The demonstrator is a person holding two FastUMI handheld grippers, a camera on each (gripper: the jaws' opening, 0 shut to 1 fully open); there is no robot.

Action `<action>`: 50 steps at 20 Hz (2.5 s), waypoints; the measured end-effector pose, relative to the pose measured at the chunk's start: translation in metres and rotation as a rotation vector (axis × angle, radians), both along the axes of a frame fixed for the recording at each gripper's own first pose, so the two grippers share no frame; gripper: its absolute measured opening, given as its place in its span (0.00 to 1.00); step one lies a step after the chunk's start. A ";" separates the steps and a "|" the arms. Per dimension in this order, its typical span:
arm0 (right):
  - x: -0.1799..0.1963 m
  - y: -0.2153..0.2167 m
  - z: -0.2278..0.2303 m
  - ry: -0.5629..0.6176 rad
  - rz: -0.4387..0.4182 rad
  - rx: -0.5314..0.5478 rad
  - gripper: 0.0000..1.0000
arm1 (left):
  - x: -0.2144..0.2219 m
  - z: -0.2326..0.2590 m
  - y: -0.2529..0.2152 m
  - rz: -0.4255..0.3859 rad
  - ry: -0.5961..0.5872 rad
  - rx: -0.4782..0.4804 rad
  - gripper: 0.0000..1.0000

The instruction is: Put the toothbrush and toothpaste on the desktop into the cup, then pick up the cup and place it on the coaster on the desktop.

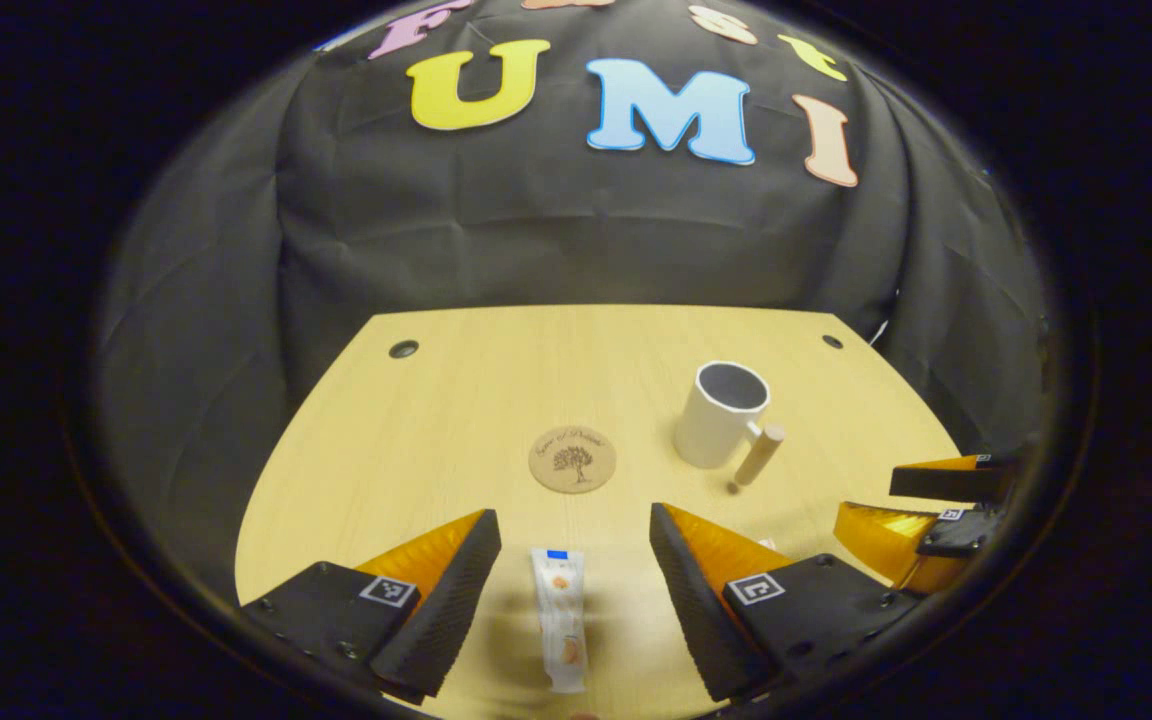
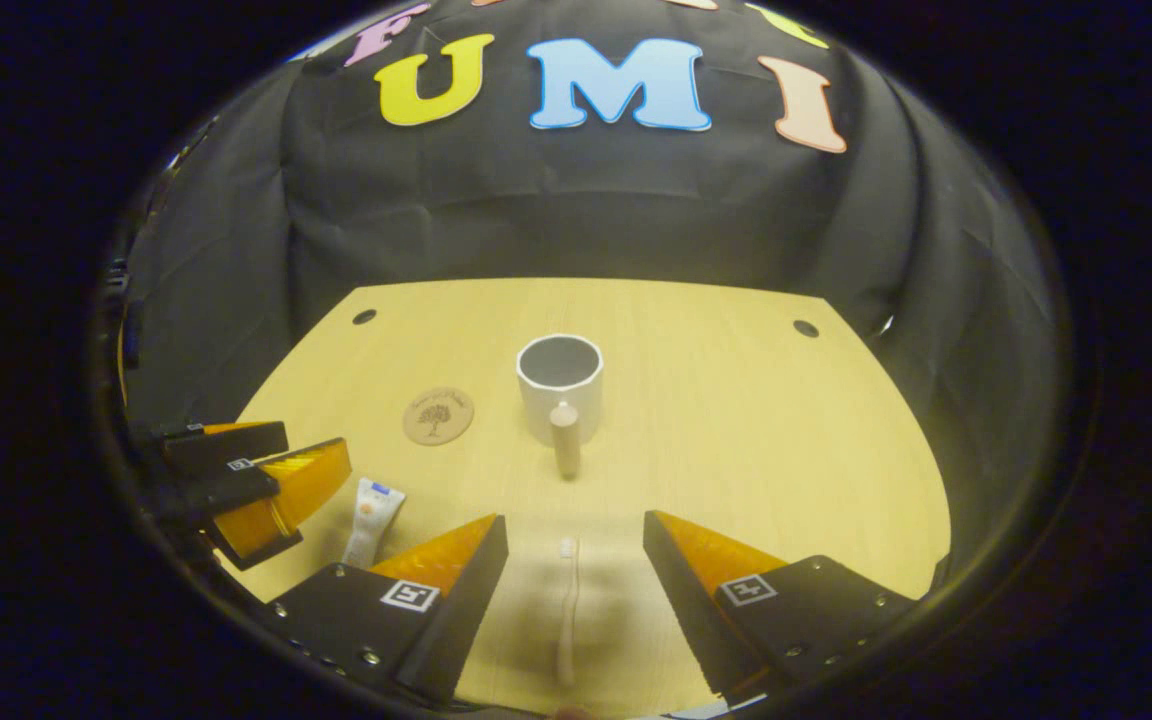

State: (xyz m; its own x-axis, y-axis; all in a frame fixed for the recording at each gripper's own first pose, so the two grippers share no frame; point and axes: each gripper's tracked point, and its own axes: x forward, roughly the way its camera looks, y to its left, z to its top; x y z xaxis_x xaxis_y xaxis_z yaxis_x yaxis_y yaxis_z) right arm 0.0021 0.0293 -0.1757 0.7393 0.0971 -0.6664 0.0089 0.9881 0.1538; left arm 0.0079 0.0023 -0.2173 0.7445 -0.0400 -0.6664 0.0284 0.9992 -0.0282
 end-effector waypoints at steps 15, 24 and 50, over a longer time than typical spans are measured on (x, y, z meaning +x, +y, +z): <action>-0.038 0.019 -0.080 0.364 0.073 0.043 0.87 | -0.047 -0.097 0.010 0.056 0.422 -0.057 0.97; -0.049 0.026 -0.111 0.524 0.084 0.055 0.87 | -0.052 -0.123 0.015 0.039 0.550 -0.023 0.98; -0.053 0.017 -0.130 0.670 0.066 0.044 0.10 | -0.061 -0.136 0.023 0.034 0.671 0.015 0.46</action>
